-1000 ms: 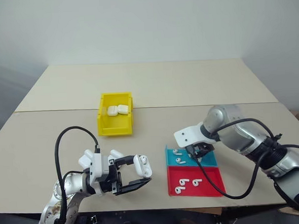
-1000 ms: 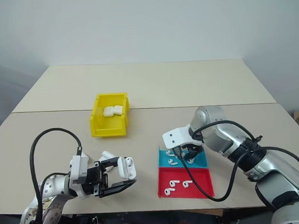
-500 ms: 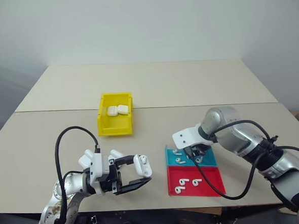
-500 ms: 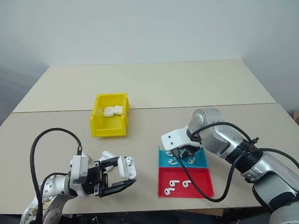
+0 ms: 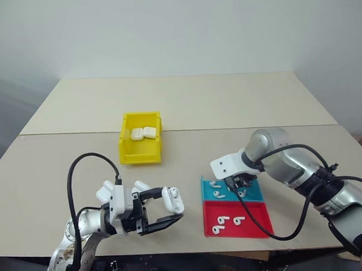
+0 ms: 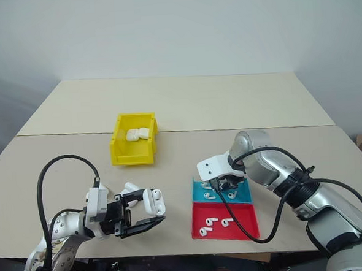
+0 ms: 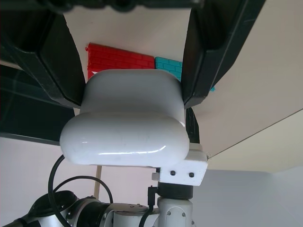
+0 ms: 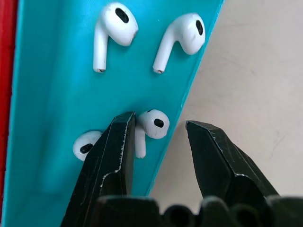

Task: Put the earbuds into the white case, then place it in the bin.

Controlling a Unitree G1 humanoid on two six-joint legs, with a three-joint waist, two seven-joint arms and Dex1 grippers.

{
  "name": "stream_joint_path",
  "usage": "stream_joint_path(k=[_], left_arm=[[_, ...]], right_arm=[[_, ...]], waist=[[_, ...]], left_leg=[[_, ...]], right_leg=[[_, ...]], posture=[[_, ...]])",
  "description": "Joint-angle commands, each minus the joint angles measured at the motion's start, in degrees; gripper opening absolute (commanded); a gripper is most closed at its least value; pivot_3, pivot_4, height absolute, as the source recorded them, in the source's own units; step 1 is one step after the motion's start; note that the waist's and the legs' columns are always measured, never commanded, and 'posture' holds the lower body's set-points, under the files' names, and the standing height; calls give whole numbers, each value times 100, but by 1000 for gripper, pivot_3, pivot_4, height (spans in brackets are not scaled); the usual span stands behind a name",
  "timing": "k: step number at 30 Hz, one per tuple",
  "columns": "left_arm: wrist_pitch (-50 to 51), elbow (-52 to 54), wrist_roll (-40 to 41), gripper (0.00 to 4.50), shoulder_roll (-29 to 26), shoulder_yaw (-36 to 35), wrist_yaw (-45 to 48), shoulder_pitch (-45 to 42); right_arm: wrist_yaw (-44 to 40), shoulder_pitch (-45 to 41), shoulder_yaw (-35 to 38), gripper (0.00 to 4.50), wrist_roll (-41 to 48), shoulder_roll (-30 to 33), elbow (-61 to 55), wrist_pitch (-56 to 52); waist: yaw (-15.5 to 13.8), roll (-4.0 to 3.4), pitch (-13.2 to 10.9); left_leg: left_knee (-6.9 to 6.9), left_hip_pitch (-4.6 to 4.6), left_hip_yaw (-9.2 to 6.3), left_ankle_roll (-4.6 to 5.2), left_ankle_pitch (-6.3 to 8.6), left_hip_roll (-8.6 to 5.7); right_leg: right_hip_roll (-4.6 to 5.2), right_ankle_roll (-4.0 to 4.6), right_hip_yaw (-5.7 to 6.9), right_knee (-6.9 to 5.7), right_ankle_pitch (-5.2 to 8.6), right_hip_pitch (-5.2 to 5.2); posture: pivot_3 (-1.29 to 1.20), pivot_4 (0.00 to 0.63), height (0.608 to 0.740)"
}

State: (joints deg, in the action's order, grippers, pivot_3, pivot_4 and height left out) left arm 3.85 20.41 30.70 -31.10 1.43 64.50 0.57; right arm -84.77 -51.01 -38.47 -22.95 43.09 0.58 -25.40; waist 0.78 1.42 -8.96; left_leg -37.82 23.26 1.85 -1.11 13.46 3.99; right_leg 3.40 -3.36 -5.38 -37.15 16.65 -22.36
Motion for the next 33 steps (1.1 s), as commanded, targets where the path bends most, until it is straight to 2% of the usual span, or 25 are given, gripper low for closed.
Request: stream_joint_path(k=[1,33], left_arm=[[-115,142,9,2767,14,23,-9,-45],[-130,112,-22,2767,53,40,-35,-68]], right_arm=[[-89,-13,99,2128,-107,80,-36,-52],[-48,71,212,2128,-60,-11,-182,169]], waist=[[0,0,0],[5,0,0]], left_leg=[[0,0,0,0,0,0],[0,1,0,0,0,0]], right_leg=[[0,0,0,0,0,0],[0,0,0,0,0,-1]], posture=[[0,150,740],[0,150,740]])
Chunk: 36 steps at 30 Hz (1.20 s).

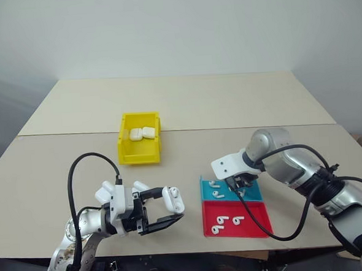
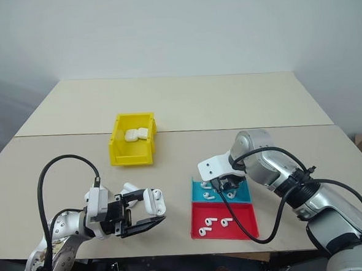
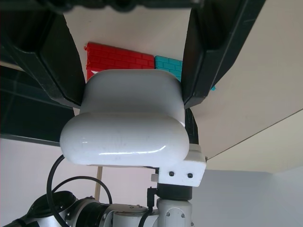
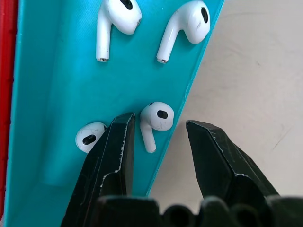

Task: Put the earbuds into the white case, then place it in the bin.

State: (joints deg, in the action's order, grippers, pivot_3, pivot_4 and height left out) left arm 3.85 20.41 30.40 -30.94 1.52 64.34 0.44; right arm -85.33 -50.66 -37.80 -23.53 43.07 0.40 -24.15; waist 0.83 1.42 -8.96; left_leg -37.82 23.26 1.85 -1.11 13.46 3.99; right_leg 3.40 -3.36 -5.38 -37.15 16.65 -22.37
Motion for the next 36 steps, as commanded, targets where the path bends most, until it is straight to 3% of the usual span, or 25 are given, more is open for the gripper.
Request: stream_joint_path(k=[1,8,10,28,31,36], left_arm=[[-130,112,9,2767,38,32,-16,-55],[-144,101,5,2767,45,36,-11,-53],[-132,106,10,2767,42,34,-12,-56],[-133,114,-13,2767,72,76,-60,-66],[-131,117,-13,2767,70,79,-71,-63],[-132,117,3,2767,59,73,-71,-53]], right_arm=[[4,38,145,2128,-4,-9,-167,48],[10,55,149,2128,-16,-6,-162,115],[20,55,154,1754,-8,-20,-167,122],[53,95,148,1754,-35,2,-140,164],[80,105,149,1208,-45,-4,-136,179],[73,119,130,1208,-59,-6,-138,192]], waist=[[-1,0,0],[0,0,0],[-1,0,0],[-1,0,0],[-1,0,0],[-2,0,0]], left_leg=[[0,0,0,0,0,0],[0,0,0,0,0,0],[0,0,0,0,0,0],[0,0,0,0,0,0],[0,0,0,0,0,0],[0,0,0,0,0,0]], right_leg=[[0,0,0,0,0,0],[0,0,0,0,0,0],[0,0,0,0,0,0],[0,0,0,0,0,0],[0,0,0,0,0,0],[0,0,0,0,0,1]], posture=[[0,150,740],[0,150,740],[0,150,740],[0,150,740],[0,150,740],[0,150,740]])
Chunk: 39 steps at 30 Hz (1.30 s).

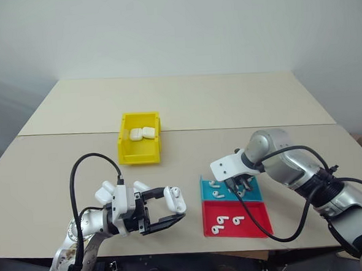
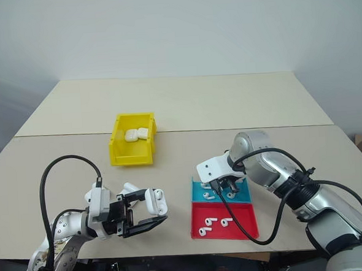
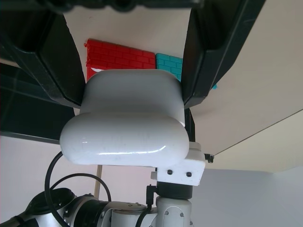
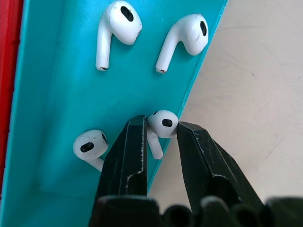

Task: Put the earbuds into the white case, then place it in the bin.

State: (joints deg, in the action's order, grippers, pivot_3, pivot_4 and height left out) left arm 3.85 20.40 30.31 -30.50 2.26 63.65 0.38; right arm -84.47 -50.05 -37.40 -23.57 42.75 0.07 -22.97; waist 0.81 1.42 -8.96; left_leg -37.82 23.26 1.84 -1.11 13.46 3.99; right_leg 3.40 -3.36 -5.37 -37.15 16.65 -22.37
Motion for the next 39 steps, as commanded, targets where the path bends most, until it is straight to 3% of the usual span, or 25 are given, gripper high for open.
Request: stream_joint_path(k=[1,17,19,29,31,39], left_arm=[[-132,115,15,2767,14,-4,1,-47],[-111,91,29,2767,19,-18,-21,-93],[-106,80,34,2767,19,-16,-15,-113],[-66,-15,102,2767,28,-46,12,-289],[-10,-32,180,2767,49,-58,5,-407],[438,26,623,2767,282,-33,-123,-1200]], right_arm=[[-7,60,92,1208,-57,24,-103,72],[-19,113,165,1208,-25,51,-189,52],[-1,128,177,869,-31,42,-196,55],[48,128,429,869,40,44,-357,-237],[130,110,664,869,116,101,-503,-382],[757,198,2975,869,1234,237,-1703,-2574]], waist=[[2,0,0],[1,0,0],[0,0,0],[0,0,0],[-1,0,0],[-67,-1,-1]], left_leg=[[0,0,0,0,0,0],[0,0,0,0,0,0],[0,0,0,0,0,0],[0,1,0,0,0,0],[0,2,0,0,0,0],[-1,10,-4,0,0,-1]], right_leg=[[0,0,0,0,0,0],[0,0,0,0,0,0],[0,0,0,0,0,0],[0,0,0,0,0,0],[0,0,0,0,0,-1],[1,0,3,4,0,-1]], posture=[[0,150,740],[0,150,740],[0,150,740],[0,150,740],[0,150,740],[0,150,740]])
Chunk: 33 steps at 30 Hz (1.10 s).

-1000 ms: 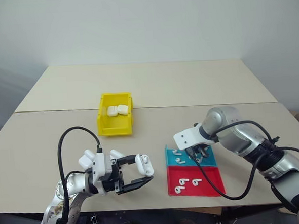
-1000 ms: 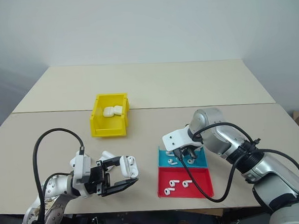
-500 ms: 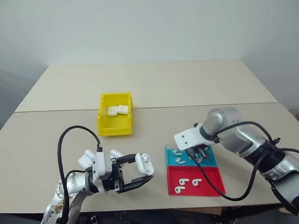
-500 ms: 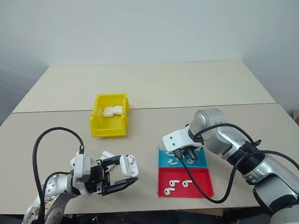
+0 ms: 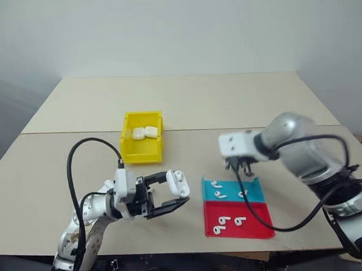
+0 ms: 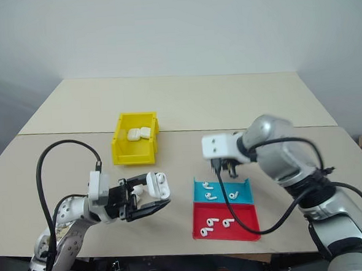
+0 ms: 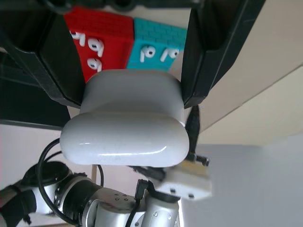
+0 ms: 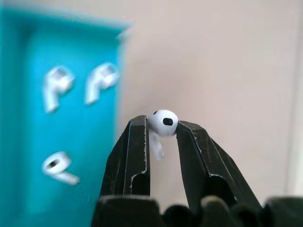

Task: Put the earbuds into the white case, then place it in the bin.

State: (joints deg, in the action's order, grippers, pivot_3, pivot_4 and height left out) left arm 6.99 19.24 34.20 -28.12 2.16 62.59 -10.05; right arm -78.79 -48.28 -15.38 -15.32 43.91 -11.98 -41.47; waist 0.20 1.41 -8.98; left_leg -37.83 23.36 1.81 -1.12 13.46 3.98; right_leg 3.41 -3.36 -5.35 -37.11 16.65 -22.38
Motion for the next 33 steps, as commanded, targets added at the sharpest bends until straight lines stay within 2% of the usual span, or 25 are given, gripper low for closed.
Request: stream_joint_path(k=[1,3,5,7,10,12,16,20,26,30,33], left_arm=[[190,168,297,2767,65,-2,-4,-252],[344,224,416,2767,77,37,18,-413],[594,288,558,2767,70,65,-19,-562],[787,306,624,2767,95,165,-17,-757],[1008,275,594,2767,145,332,-5,-1123],[1198,272,591,2767,151,421,-34,-1443],[1455,186,692,2767,255,429,-113,-2033],[1591,87,689,2767,358,429,-155,-2369],[1422,14,465,2767,531,496,-221,-2301],[1401,50,394,2767,618,501,-303,-2203],[1321,56,308,2767,667,520,-331,-2133]], right_arm=[[206,67,1234,869,699,108,-763,-1196],[327,99,2033,869,1183,57,-1202,-2108],[529,222,2767,869,1610,-81,-1590,-2521],[548,116,3739,869,2225,-455,-1973,-3510],[438,2,4724,869,3096,-893,-2540,-4641],[567,-64,5172,869,3597,-1235,-2766,-5028],[1100,-181,5937,869,4601,-1866,-2866,-5103],[1853,-217,6244,869,5734,-2154,-2801,-5103],[2926,120,6275,869,7509,-2216,-2825,-5103],[3631,413,6172,869,8702,-2172,-2759,-5013],[4349,769,5827,869,9655,-1866,-2588,-4523]], waist=[[-7,0,0],[-13,0,0],[-25,0,0],[-11,0,0],[-12,0,0],[-11,0,0],[16,0,0],[33,0,0],[67,-1,0],[67,0,0],[68,0,0]], left_leg=[[0,0,0,0,0,-1],[0,1,-1,0,0,0],[0,2,-1,0,0,-1],[-1,0,-1,0,0,-1],[-1,-3,-4,0,0,-2],[-1,-3,-5,0,0,-2],[-1,-5,-7,0,0,-4],[0,2,-9,0,0,-4],[1,1,-11,1,-1,-3],[1,2,-11,1,-1,-4],[1,4,-12,1,0,-4]], right_leg=[[0,0,0,0,0,0],[0,0,-1,0,0,-1],[0,0,-1,-1,0,-1],[0,0,-2,-2,0,0],[-3,0,0,-7,0,3],[-3,0,1,-7,0,4],[-4,-1,0,-9,0,6],[-3,-1,2,-5,0,4],[-3,-1,2,-6,0,4],[-2,-1,1,-5,0,5],[-3,-2,2,-4,0,5]], posture=[[0,150,740],[0,150,740],[0,150,740],[0,150,740],[0,150,740],[0,150,740],[0,150,740],[0,150,740],[0,150,740],[0,150,740],[0,150,740]])
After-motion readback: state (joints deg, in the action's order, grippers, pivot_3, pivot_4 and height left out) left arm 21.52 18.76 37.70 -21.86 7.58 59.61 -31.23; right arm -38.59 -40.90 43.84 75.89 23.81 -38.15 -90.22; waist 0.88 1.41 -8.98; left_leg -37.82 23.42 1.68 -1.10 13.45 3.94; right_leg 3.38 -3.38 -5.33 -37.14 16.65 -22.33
